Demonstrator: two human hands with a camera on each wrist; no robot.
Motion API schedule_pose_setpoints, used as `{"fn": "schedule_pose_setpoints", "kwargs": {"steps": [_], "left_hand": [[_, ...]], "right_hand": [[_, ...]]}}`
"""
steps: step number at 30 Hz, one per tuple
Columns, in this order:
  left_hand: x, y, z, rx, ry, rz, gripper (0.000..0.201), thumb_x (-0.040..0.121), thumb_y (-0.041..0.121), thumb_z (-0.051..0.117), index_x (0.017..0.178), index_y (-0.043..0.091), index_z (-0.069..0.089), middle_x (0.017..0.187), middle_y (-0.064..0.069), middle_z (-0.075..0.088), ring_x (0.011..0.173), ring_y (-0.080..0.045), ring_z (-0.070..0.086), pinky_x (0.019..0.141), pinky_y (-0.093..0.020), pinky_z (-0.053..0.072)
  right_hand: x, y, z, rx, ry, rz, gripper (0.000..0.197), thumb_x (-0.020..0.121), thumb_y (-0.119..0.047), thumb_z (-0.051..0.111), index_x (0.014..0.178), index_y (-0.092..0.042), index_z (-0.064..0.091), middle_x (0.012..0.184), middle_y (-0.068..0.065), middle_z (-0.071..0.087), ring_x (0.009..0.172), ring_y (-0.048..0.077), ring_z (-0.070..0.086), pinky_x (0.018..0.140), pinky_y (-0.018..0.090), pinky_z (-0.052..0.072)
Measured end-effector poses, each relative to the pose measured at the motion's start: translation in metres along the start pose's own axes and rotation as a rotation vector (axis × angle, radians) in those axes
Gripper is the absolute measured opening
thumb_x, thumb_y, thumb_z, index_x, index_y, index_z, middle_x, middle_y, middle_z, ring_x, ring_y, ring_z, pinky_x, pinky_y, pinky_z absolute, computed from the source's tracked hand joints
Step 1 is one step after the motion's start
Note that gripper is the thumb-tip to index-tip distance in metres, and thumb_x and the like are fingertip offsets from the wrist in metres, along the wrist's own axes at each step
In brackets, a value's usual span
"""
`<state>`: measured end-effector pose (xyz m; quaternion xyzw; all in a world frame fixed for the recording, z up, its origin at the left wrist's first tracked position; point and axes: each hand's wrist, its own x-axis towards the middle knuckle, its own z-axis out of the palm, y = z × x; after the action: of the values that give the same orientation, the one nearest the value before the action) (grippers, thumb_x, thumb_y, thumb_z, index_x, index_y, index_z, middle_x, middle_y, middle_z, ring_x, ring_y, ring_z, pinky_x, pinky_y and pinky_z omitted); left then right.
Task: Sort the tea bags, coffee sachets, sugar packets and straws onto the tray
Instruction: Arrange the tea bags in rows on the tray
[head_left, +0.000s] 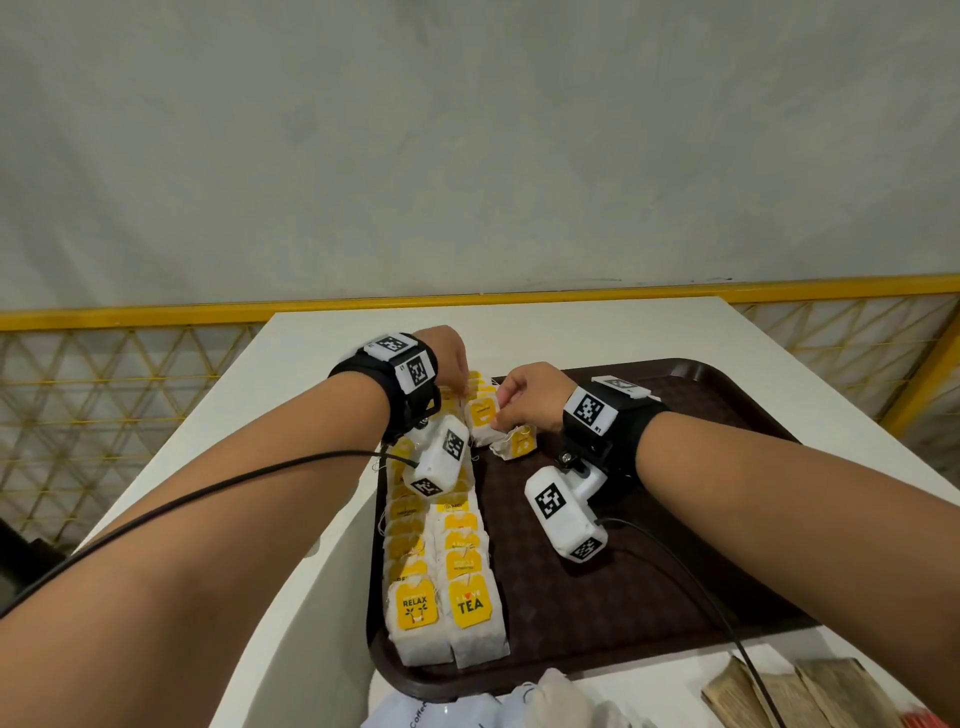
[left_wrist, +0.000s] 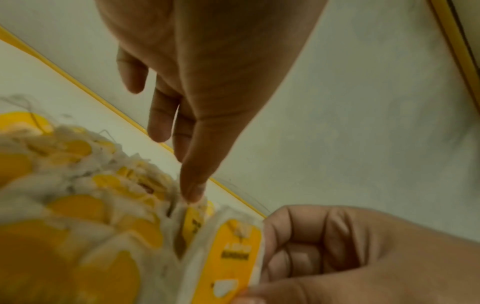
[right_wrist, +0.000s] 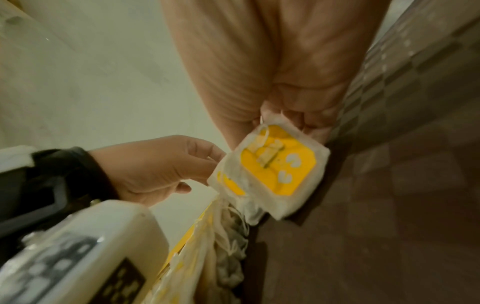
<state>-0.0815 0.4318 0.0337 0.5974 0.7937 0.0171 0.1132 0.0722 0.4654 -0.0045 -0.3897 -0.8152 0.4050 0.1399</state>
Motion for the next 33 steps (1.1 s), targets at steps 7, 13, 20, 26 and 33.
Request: {"fn": "schedule_pose_setpoints", "kwargs": {"steps": [7,13,20,26,33], "left_hand": [[-0.018,0.000,-0.017,-0.067,-0.208,0.042,0.036,0.080,0.051,0.067,0.095,0.019,0.072,0.094,0.006,0.066,0.092,-0.013,0.058,0.087,-0.031,0.046],[-0.015,0.003,-0.005,-0.045,-0.106,0.069,0.025,0.085,0.024,0.069,0.103,0.007,0.071,0.094,0.001,0.063,0.090,-0.011,0.053,0.080,-0.025,0.039],[-0.011,0.008,0.002,-0.022,-0.076,0.055,0.023,0.085,0.018,0.068,0.105,0.005,0.070,0.109,-0.008,0.068,0.090,-0.014,0.055,0.084,-0.029,0.045],[-0.016,0.006,0.000,-0.040,-0.070,0.068,0.023,0.083,0.021,0.071,0.102,0.009,0.071,0.094,0.000,0.064,0.089,-0.012,0.056,0.084,-0.028,0.045],[-0.029,-0.006,-0.015,-0.132,-0.171,0.085,0.005,0.082,0.024,0.069,0.081,0.028,0.072,0.086,0.008,0.066,0.090,-0.011,0.056,0.086,-0.028,0.044]], "right_hand": [[0.000,0.006,-0.002,0.041,0.017,0.028,0.021,0.070,-0.001,0.076,0.072,-0.017,0.063,0.077,0.005,0.066,0.080,0.024,0.065,0.077,0.037,0.054],[-0.016,0.013,-0.032,-0.023,-0.243,0.001,0.031,0.081,0.005,0.063,0.090,-0.025,0.065,0.095,0.001,0.065,0.083,0.013,0.060,0.067,0.024,0.050],[-0.031,0.012,-0.031,-0.105,-0.328,-0.116,0.010,0.084,-0.019,0.072,0.081,-0.024,0.063,0.069,-0.012,0.062,0.053,-0.002,0.054,0.056,0.020,0.044],[-0.025,0.002,-0.012,0.151,-0.227,-0.057,0.010,0.085,-0.009,0.069,0.085,-0.015,0.061,0.073,0.008,0.063,0.059,0.012,0.056,0.049,0.019,0.044],[-0.015,-0.003,0.004,0.236,-0.053,0.022,0.018,0.084,0.003,0.067,0.081,-0.010,0.055,0.065,0.011,0.059,0.052,0.014,0.056,0.045,0.017,0.048]]}}
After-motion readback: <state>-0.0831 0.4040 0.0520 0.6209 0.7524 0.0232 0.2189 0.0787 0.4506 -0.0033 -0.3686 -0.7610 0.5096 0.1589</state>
